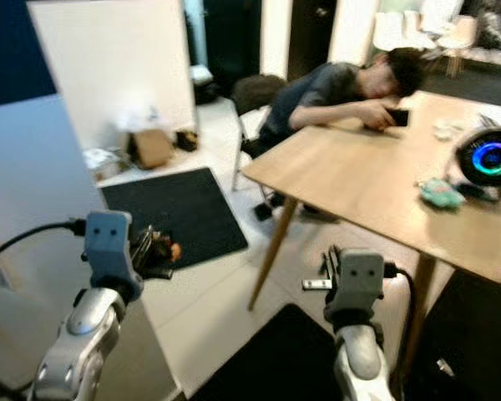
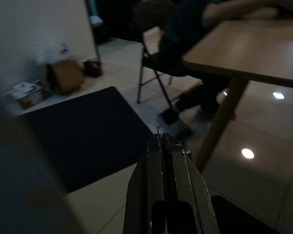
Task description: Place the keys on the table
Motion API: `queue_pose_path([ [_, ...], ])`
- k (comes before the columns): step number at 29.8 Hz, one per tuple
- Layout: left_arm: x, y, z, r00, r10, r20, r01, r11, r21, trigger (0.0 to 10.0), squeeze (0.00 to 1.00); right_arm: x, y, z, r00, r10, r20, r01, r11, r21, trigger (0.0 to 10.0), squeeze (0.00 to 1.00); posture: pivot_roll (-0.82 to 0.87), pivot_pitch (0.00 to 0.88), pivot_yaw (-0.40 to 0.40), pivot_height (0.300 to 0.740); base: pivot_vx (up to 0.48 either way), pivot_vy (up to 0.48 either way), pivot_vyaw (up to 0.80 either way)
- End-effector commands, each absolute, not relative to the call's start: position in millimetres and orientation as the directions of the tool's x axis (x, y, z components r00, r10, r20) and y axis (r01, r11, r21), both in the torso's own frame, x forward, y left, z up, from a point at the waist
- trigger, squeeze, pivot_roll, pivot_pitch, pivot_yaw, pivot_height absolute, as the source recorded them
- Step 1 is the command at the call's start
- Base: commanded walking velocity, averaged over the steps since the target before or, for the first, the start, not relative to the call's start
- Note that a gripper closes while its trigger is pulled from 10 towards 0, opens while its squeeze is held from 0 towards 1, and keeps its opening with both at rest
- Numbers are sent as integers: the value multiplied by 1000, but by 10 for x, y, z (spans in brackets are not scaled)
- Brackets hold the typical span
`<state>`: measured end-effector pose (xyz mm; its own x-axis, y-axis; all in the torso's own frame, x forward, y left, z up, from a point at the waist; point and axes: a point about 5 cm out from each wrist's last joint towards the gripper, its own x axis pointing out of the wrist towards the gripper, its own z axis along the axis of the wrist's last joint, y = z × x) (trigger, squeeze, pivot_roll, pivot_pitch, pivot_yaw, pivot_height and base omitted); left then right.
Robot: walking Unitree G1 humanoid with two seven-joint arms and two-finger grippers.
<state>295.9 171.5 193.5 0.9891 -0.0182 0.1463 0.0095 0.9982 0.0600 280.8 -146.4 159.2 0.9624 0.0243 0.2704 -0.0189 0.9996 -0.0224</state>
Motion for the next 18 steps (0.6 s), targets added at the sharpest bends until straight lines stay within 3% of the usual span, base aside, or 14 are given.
queue_pose_path([
  [1, 2956, 1713, 1954, 987, -26, 159, 13, 996, 85, 10000, 0, 2802, -1504, 1566, 964, 12, 264, -6, 1000, -24, 10000, 0, -25, 138, 42, 740, 0, 0, -800],
  [18, 2976, 1699, 1955, 986, -42, 159, 28, 996, 89, 10000, 0, 2813, -1505, 1565, 963, 11, 269, -5, 1000, -24, 10000, 0, -25, 127, 44, 740, 0, 0, -800],
])
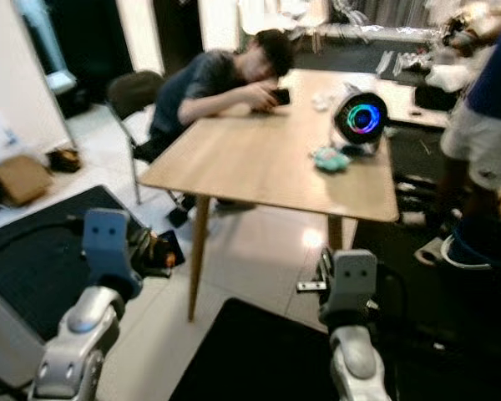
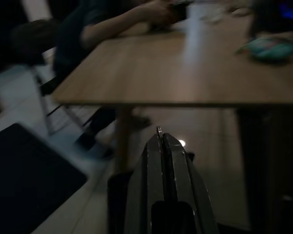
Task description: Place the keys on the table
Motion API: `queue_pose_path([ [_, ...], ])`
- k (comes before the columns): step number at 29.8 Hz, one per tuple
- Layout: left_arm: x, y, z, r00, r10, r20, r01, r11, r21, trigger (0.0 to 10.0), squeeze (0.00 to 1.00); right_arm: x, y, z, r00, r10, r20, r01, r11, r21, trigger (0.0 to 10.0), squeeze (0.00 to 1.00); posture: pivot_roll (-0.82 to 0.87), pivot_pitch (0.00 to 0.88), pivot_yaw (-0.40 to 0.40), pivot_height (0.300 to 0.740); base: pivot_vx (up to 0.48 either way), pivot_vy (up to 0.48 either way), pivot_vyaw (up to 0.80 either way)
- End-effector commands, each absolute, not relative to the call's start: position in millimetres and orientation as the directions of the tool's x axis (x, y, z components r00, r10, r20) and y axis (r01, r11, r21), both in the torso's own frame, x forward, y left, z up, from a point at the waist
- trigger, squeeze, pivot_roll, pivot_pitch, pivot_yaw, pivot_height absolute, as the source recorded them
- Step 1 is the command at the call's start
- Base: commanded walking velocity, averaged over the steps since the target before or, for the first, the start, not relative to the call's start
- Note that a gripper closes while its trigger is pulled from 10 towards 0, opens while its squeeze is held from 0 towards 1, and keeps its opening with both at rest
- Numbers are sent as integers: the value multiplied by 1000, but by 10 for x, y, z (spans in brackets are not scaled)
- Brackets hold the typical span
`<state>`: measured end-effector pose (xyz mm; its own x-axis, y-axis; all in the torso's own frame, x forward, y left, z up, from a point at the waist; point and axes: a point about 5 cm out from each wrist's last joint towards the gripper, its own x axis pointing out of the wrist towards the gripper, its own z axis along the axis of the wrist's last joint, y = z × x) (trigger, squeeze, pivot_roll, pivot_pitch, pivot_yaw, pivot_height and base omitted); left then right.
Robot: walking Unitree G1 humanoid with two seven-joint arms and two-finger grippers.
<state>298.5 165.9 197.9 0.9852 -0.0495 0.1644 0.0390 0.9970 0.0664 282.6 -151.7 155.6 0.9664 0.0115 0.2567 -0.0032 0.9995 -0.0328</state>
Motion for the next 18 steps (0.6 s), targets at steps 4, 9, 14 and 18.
queue_pose_path([
  [4, 2976, 1700, 1956, 986, -42, 159, 28, 996, 90, 10000, 0, 2817, -1502, 1564, 963, 12, 269, -5, 1000, -25, 10000, 0, -24, 126, 45, 740, 0, 0, -800],
  [9, 2971, 1699, 1955, 986, -43, 159, 29, 995, 90, 10000, 0, 2818, -1495, 1563, 963, 13, 269, -7, 1000, -24, 10000, 0, -21, 129, 44, 740, 0, 0, -800],
  [14, 2968, 1702, 1955, 986, -42, 159, 28, 995, 91, 10000, 0, 2820, -1493, 1562, 963, 14, 268, -8, 1000, -23, 10000, 0, -18, 131, 43, 740, 0, 0, -800],
  [18, 2967, 1707, 1957, 986, -39, 160, 25, 995, 92, 10000, 0, 2823, -1487, 1563, 963, 14, 269, -9, 1000, -21, 10000, 0, -15, 133, 43, 740, 0, 0, -730],
])
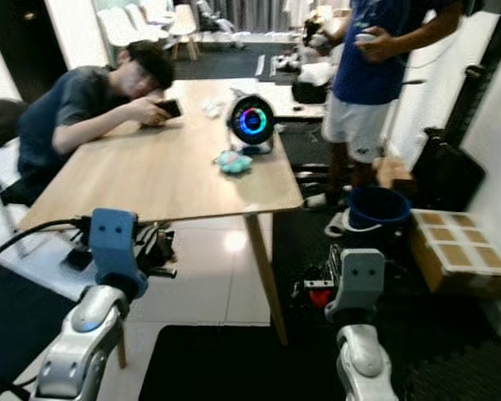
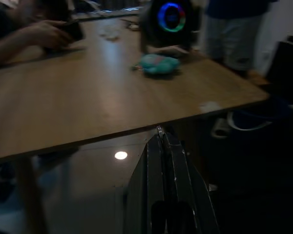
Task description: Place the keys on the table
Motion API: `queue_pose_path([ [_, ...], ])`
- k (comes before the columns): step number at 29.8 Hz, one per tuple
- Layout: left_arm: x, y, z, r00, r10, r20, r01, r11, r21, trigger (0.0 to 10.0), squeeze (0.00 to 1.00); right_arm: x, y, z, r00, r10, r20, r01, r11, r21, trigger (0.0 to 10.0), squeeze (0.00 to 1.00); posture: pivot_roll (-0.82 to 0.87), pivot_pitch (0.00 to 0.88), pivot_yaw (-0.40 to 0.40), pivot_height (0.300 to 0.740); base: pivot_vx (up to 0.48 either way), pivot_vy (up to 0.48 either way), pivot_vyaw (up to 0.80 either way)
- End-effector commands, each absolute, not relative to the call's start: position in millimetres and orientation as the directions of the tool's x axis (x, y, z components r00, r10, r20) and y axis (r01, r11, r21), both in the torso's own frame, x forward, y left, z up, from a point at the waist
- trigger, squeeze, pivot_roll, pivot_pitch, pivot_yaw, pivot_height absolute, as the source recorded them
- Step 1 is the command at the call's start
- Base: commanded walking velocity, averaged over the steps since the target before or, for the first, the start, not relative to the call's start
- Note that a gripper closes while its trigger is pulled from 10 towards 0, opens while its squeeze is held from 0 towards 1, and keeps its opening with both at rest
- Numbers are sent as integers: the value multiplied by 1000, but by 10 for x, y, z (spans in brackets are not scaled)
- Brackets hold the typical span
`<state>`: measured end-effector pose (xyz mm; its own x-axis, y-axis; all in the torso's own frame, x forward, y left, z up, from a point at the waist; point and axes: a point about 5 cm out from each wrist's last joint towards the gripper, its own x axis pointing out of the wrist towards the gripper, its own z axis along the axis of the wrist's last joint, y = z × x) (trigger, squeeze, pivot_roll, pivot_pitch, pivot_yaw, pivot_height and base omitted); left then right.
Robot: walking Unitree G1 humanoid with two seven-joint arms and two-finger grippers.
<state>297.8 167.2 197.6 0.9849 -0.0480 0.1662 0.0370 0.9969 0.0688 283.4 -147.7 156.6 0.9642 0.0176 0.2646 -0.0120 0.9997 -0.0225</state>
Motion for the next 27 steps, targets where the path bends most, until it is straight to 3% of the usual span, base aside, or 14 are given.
queue_pose_path([
  [1, 2967, 1707, 1957, 986, -39, 160, 25, 995, 92, 10000, 0, 2823, -1487, 1563, 963, 14, 269, -9, 1000, -21, 10000, 0, -15, 133, 43, 740, 0, 0, -519],
  [27, 2977, 1640, 2076, 971, -70, 226, 36, 987, 154, 10000, 0, 2825, -1394, 1594, 956, 64, 287, -54, 998, -43, 10000, 0, -10, 135, 46, 740, 30, 0, 0],
])
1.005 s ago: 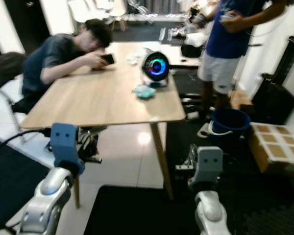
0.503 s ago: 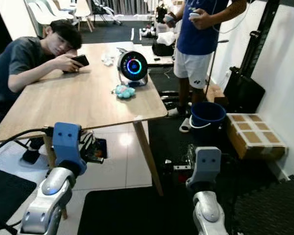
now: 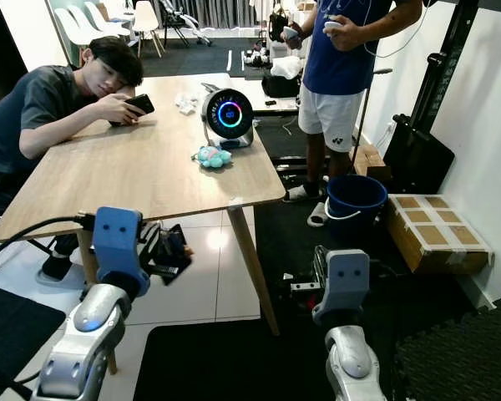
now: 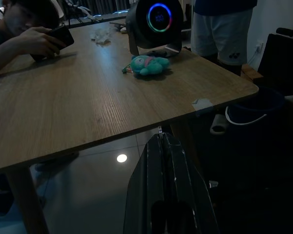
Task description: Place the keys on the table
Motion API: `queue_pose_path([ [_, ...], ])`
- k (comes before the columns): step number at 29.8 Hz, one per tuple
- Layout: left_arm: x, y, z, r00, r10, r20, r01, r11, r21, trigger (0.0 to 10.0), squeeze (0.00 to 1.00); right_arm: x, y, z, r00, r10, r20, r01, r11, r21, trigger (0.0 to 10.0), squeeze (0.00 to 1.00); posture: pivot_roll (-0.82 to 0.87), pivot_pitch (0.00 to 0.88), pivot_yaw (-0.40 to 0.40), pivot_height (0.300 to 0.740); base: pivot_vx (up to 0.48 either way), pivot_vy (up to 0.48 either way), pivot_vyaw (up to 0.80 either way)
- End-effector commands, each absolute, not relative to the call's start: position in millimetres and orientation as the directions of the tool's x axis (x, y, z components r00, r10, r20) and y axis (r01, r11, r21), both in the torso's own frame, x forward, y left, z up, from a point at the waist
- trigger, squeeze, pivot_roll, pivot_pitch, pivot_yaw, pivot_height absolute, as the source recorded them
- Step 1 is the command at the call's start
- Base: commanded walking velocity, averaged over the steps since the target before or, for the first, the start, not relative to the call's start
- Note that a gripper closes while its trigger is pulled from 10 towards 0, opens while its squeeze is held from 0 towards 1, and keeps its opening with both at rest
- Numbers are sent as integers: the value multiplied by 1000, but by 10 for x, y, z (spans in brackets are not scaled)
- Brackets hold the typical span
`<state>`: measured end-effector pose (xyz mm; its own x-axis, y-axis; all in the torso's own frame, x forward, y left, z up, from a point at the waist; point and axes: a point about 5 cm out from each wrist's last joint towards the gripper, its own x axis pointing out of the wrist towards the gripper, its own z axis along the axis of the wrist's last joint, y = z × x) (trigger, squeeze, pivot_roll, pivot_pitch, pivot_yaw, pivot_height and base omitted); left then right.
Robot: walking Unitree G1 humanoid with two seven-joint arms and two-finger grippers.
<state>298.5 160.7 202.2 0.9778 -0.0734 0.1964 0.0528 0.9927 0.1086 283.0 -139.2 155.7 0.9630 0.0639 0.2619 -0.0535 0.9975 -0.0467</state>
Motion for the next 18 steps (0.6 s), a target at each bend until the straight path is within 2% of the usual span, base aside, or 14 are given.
queue_pose_path([
  [1, 2982, 1647, 2079, 972, -66, 227, 28, 986, 164, 10000, 0, 2825, -1395, 1590, 956, 63, 285, -53, 998, -42, 10000, 0, -10, 135, 46, 740, 446, 0, 0],
  [4, 2987, 1652, 2079, 972, -62, 226, 24, 985, 170, 10000, 0, 2824, -1396, 1587, 957, 62, 284, -52, 998, -42, 10000, 0, -10, 135, 46, 740, 446, 0, 0],
  [8, 2990, 1655, 2079, 972, -60, 226, 21, 985, 173, 10000, 0, 2824, -1398, 1583, 957, 61, 283, -51, 998, -41, 10000, 0, -11, 135, 46, 740, 382, -284, 0],
  [18, 2993, 1667, 2066, 974, -51, 221, 16, 987, 158, 10000, 0, 2825, -1407, 1577, 959, 57, 279, -48, 998, -40, 10000, 0, -11, 136, 45, 740, 426, 0, 0],
])
